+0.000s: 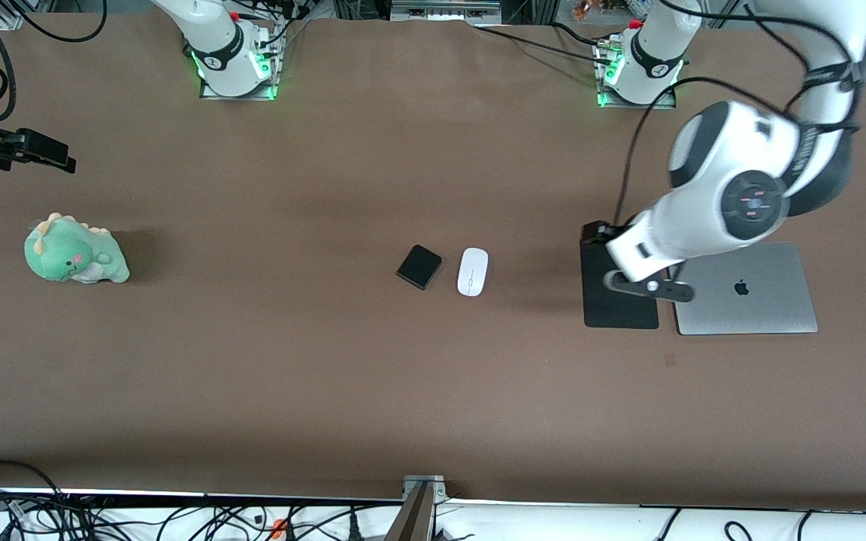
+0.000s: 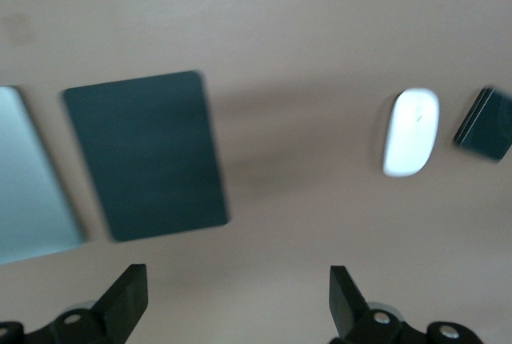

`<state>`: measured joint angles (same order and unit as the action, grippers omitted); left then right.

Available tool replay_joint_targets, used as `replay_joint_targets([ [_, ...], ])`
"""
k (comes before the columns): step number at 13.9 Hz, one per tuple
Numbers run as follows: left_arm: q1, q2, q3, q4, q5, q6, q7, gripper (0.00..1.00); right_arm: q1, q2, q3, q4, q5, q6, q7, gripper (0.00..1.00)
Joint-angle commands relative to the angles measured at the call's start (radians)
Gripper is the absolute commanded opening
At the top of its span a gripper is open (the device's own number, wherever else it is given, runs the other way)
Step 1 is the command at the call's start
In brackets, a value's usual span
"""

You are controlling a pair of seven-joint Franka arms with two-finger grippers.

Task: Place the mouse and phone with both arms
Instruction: 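Reach the left gripper down over the white mouse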

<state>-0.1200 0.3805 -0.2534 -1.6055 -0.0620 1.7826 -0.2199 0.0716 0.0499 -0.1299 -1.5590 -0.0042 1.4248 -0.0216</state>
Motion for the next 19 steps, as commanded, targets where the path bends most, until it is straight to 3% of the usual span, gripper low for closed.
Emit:
replay_joint_targets([
  [1, -0.116, 0.072, 0.002, 0.027, -0.004, 0.098, -0.143, 1.00, -0.004, 0.047, 0.009, 0.013, 0.007, -0.018, -0.003, 1.00],
  [5, -0.256, 0.196, 0.011, 0.027, 0.002, 0.317, -0.337, 1.00, 0.019, 0.119, 0.013, 0.013, 0.030, -0.017, 0.015, 1.00],
  [9, -0.297, 0.314, 0.011, 0.021, 0.161, 0.529, -0.357, 1.00, 0.020, 0.169, 0.013, 0.022, 0.073, 0.000, 0.014, 1.00],
  [16, -0.349, 0.400, 0.023, 0.012, 0.304, 0.610, -0.429, 1.00, 0.028, 0.173, 0.015, 0.025, 0.075, 0.014, 0.015, 1.00],
  [19, -0.349, 0.409, 0.023, 0.009, 0.306, 0.610, -0.440, 1.00, 0.028, 0.173, 0.015, 0.023, 0.075, 0.013, 0.017, 1.00],
])
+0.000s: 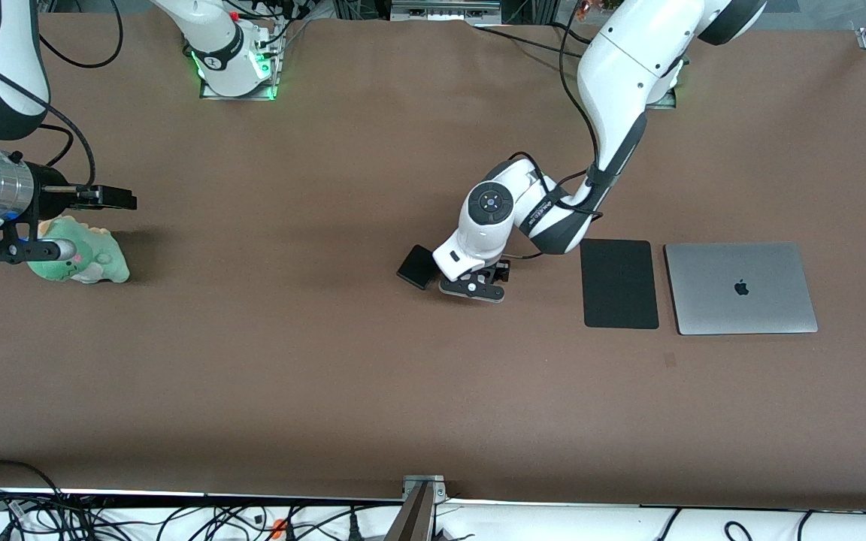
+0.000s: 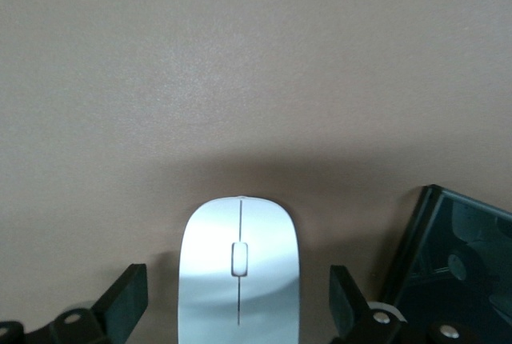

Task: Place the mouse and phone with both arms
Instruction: 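Grasp the mouse with the left gripper while the right gripper reaches the phone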

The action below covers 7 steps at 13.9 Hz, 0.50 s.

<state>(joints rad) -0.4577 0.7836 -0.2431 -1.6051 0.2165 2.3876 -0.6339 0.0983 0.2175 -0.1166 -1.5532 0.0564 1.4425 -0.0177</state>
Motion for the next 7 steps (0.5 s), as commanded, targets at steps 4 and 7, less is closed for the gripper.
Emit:
replay_joint_targets([
  [4, -0.022, 0.006, 0.013, -0.007, 0.031, 0.004, -0.040, 1.00, 0.011, 0.005, 0.002, 0.018, 0.028, -0.005, 0.013, 1.00],
  [7, -0.022, -0.003, 0.013, -0.007, 0.031, -0.010, -0.035, 0.36, 0.008, 0.006, 0.002, 0.018, 0.031, -0.005, 0.021, 1.00],
])
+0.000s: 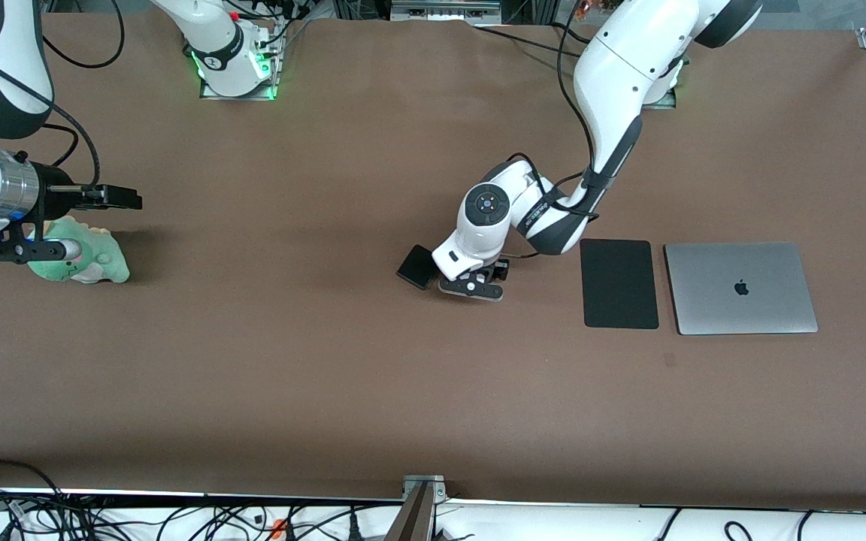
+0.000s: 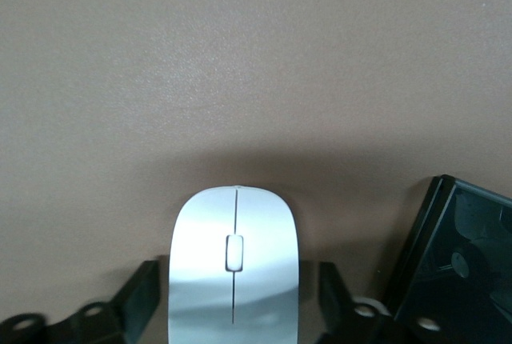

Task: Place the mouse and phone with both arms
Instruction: 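Grasp the mouse with the left gripper while the right gripper reaches the phone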

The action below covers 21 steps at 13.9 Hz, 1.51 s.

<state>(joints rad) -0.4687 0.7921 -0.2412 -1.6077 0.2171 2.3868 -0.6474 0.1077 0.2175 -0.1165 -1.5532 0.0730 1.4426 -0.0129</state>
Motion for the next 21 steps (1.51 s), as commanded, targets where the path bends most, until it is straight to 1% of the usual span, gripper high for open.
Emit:
replay_joint_targets([
  [1, -0.008, -0.014, 0.011, -0.005, 0.030, -0.012, -0.021, 0.34, -0.002, 0.006, 0.001, 0.018, 0.014, -0.005, 0.014, 1.00],
  [2, -0.002, -0.023, 0.011, -0.001, 0.030, -0.039, -0.020, 0.30, -0.002, 0.006, 0.001, 0.018, 0.016, -0.005, 0.014, 1.00],
  [3, 0.001, -0.046, 0.010, 0.006, 0.030, -0.093, -0.020, 0.30, -0.003, 0.006, 0.001, 0.018, 0.016, -0.004, 0.014, 1.00],
  [5, 0.019, -0.121, 0.011, 0.015, 0.028, -0.237, -0.014, 0.30, -0.008, 0.006, 0.001, 0.018, 0.027, -0.004, 0.008, 1.00],
  [8, 0.116, -0.233, 0.010, 0.017, 0.018, -0.459, 0.084, 0.32, -0.003, 0.008, 0.001, 0.018, 0.031, -0.004, 0.014, 1.00],
  [10, 0.197, -0.273, 0.002, 0.017, 0.013, -0.596, 0.190, 0.32, 0.004, 0.010, 0.001, 0.019, 0.034, 0.001, 0.036, 1.00],
  [12, 0.283, -0.278, 0.002, 0.014, 0.013, -0.681, 0.262, 0.31, 0.016, 0.011, 0.003, 0.021, 0.100, 0.004, 0.115, 1.00],
  [13, 0.338, -0.275, 0.002, 0.002, 0.011, -0.684, 0.303, 0.31, 0.029, 0.013, 0.001, 0.021, 0.113, 0.004, 0.160, 1.00],
  [15, 0.433, -0.260, -0.001, -0.017, 0.010, -0.676, 0.400, 0.32, 0.087, 0.025, 0.001, 0.019, 0.120, 0.044, 0.224, 1.00],
  [16, 0.461, -0.252, -0.004, -0.021, -0.001, -0.672, 0.416, 0.32, 0.114, 0.043, 0.001, 0.019, 0.122, 0.061, 0.287, 1.00],
  [17, 0.475, -0.252, -0.004, -0.043, -0.022, -0.637, 0.419, 0.32, 0.150, 0.058, 0.001, 0.019, 0.126, 0.094, 0.363, 1.00],
  [19, 0.498, -0.261, -0.004, -0.133, -0.025, -0.513, 0.433, 0.31, 0.229, 0.092, 0.001, 0.019, 0.125, 0.163, 0.503, 1.00],
  [21, 0.512, -0.280, -0.004, -0.217, -0.025, -0.379, 0.456, 0.31, 0.297, 0.127, 0.000, 0.016, 0.125, 0.231, 0.592, 1.00],
])
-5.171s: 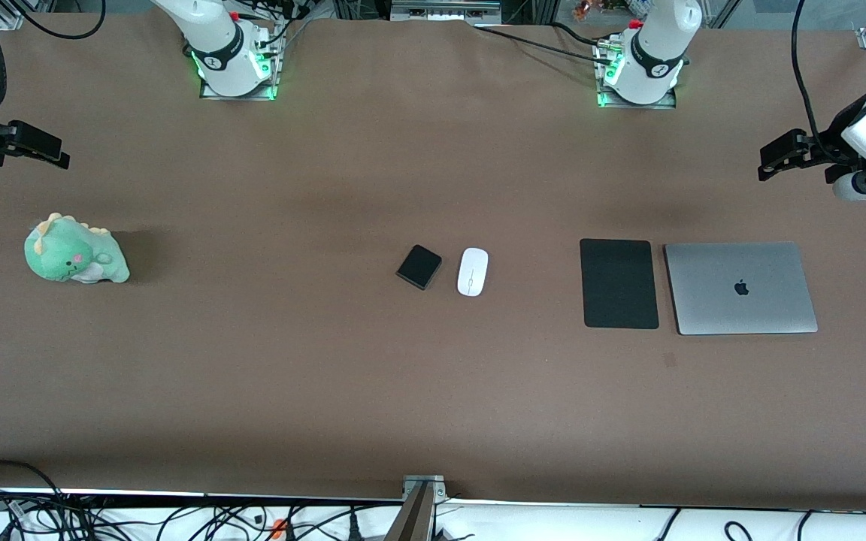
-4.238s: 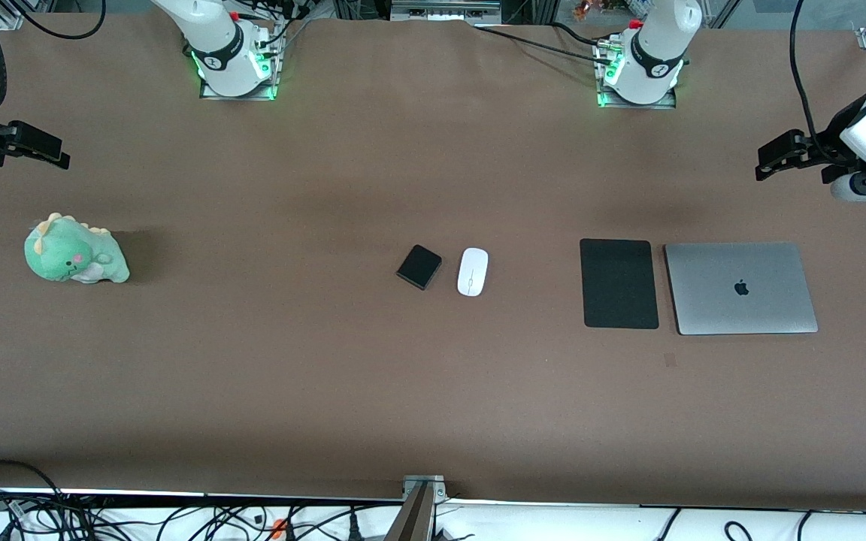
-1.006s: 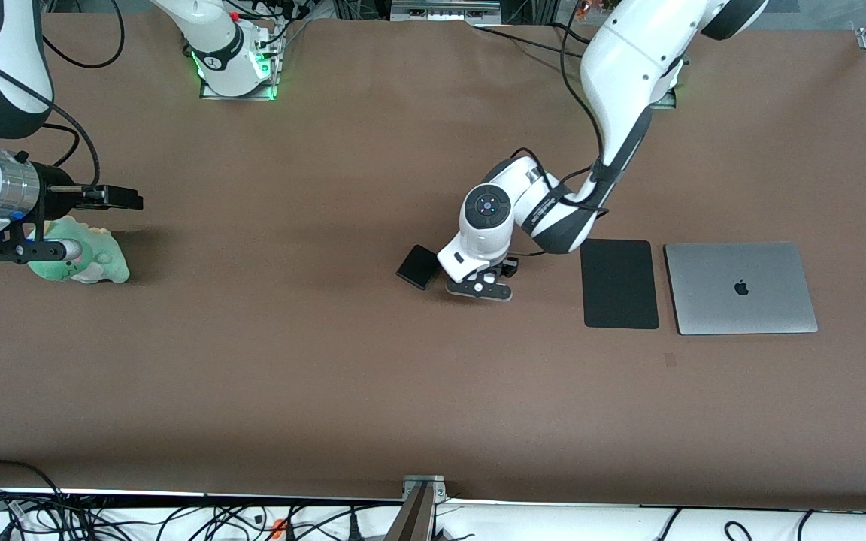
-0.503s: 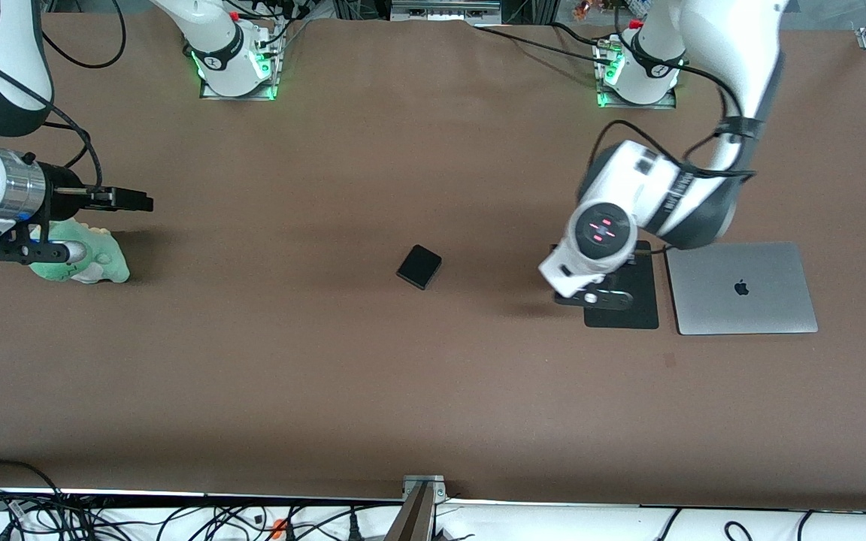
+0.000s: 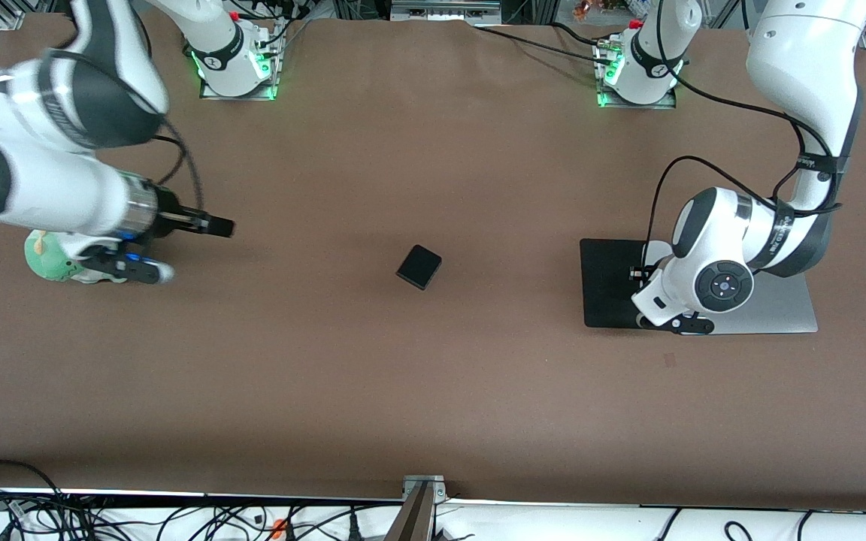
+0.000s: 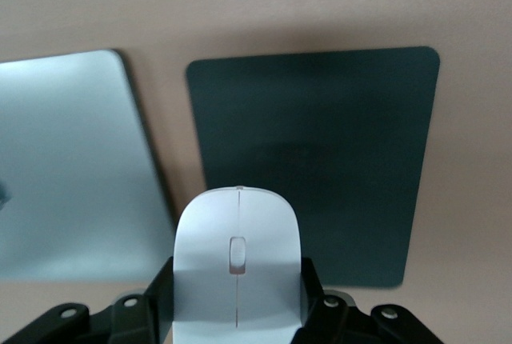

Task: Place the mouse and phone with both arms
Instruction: 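Lower the mouse onto the black pad while the right gripper grasps the phone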

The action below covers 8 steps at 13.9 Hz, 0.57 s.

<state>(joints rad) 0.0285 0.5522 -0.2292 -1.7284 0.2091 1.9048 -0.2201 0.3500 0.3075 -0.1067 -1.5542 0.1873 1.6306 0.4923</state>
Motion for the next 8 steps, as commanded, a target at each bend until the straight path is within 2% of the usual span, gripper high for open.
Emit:
replay_joint_targets([
  [1, 0.016, -0.044, -0.016, -0.129, -0.017, 0.164, 0.031, 0.32, 0.090, 0.060, -0.011, 0.017, 0.011, 0.079, 0.122, 1.00],
  [5, 0.037, -0.052, -0.016, -0.250, -0.017, 0.389, 0.033, 0.32, 0.213, 0.165, -0.010, 0.013, 0.006, 0.254, 0.201, 1.00],
  [7, 0.042, -0.055, -0.016, -0.283, -0.017, 0.439, 0.033, 0.36, 0.271, 0.205, -0.010, 0.013, 0.011, 0.328, 0.218, 1.00],
  [8, 0.042, -0.055, -0.016, -0.283, -0.017, 0.439, 0.033, 0.48, 0.291, 0.219, -0.010, 0.011, 0.011, 0.365, 0.235, 1.00],
])
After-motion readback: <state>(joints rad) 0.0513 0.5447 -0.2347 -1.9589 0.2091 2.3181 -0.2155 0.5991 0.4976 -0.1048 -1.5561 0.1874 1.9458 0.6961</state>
